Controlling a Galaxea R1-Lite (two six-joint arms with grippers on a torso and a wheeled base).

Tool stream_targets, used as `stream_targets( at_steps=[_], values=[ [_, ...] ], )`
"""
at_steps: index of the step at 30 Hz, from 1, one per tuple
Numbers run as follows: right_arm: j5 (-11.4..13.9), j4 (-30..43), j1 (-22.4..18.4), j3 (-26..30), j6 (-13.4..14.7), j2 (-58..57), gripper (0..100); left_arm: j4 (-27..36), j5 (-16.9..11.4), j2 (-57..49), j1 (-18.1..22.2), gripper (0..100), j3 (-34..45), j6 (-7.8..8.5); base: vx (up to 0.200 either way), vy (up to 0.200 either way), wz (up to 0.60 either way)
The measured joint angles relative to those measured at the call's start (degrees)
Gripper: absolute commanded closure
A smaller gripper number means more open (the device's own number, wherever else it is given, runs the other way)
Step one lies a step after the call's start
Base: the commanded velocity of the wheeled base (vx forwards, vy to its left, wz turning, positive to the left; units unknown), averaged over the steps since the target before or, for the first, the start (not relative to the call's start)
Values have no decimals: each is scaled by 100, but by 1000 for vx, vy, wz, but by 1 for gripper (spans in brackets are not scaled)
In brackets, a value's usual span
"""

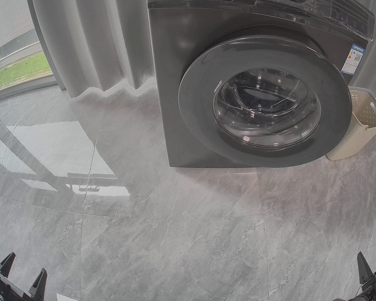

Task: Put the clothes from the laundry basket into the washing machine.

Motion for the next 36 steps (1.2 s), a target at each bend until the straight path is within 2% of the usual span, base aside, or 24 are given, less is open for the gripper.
stream_targets(
  at_steps=[5,21,30,32,36],
  values=[
    [-2,0,-4,0,0,0,0,-200,-100,-388,223,0,106,185,0,0,0],
    [0,9,0,0,-4,0,0,-213,-118,-622,280,0,130,163,0,-188,0],
    [-82,-151,-4,-6,65,0,0,-213,-116,-623,276,0,130,150,0,-200,0],
    [-60,-219,-4,-127,144,0,0,-213,-116,-623,278,0,130,148,0,-200,0],
    [178,-283,9,-472,595,105,0,-213,-116,-623,280,0,130,148,0,-50,0]
  ],
)
